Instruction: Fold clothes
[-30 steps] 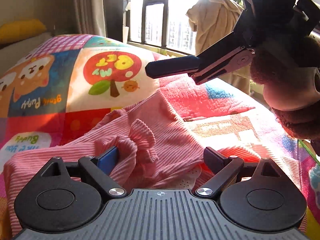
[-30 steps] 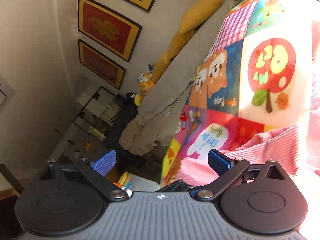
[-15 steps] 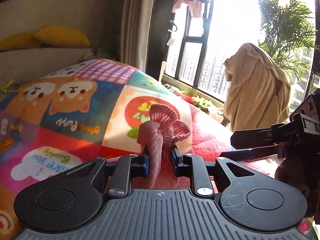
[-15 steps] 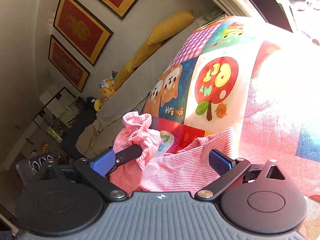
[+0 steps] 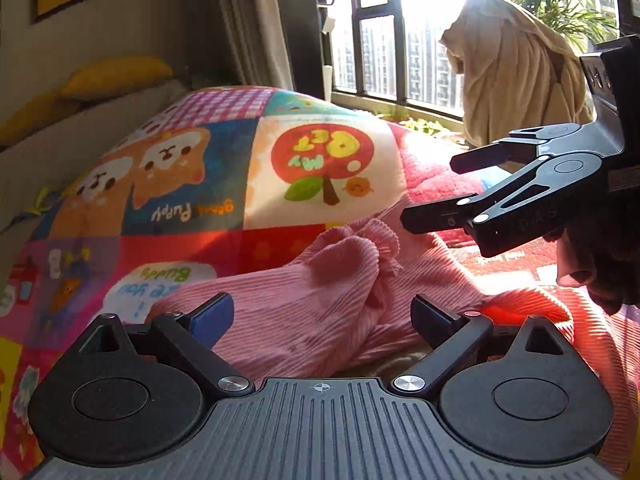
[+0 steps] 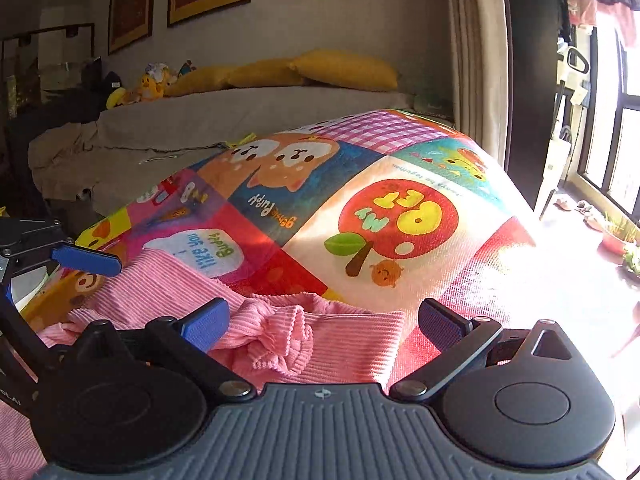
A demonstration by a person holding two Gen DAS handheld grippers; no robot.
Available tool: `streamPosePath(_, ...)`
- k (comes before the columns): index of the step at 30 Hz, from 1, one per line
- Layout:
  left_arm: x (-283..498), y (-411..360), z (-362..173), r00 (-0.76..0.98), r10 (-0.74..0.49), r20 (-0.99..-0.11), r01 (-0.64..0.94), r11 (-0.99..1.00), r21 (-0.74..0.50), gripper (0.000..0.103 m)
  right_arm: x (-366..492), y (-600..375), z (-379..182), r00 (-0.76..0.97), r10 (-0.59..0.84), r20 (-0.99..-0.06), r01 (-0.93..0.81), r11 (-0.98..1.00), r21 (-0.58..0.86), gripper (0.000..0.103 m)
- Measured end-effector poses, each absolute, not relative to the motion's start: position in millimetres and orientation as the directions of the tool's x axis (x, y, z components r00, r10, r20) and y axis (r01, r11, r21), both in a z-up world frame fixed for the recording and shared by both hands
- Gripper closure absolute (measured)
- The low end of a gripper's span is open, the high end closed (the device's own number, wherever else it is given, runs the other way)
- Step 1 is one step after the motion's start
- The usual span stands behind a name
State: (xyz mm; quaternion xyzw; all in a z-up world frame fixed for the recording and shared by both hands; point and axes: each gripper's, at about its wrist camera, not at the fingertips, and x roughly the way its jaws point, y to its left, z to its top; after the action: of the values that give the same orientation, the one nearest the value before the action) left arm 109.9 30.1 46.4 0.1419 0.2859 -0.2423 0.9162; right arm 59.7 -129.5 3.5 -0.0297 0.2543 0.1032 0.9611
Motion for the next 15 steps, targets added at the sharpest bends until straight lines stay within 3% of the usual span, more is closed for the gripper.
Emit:
streamPosePath(3,120.0,41.9,37.8,0.711,-0.317,-0.628,0.485,0.867,0.112,0.005,76.1,-112.7,-8.2,0.825,0.182,-0.536,-0.242,0.969,-0.043,0.002)
streamPosePath(6,121.3,49.6,32.8,0.708,-0.304,-0.637,0.475,0.873,0.112,0.005,86.4,-101.6,-26.3,0.816,0.089,-0.571,-0.216,0.963,-0.159,0.002)
streamPosePath(10,120.8,57.4,28.3,0.703,-0.305,-0.642,0.475,0.874,0.105,0.004,73.0,-98.0,-39.9,0.867,-0.083,-0.492,-0.141,0.905,-0.400,0.002)
streamPosePath(15,125.3,64.2,20.6,0.693,-0.306,-0.653,0.466,0.881,0.081,0.004,20.1,-71.1,-32.8,0.922,0.004,-0.387,-0.268,0.727,-0.632,0.003)
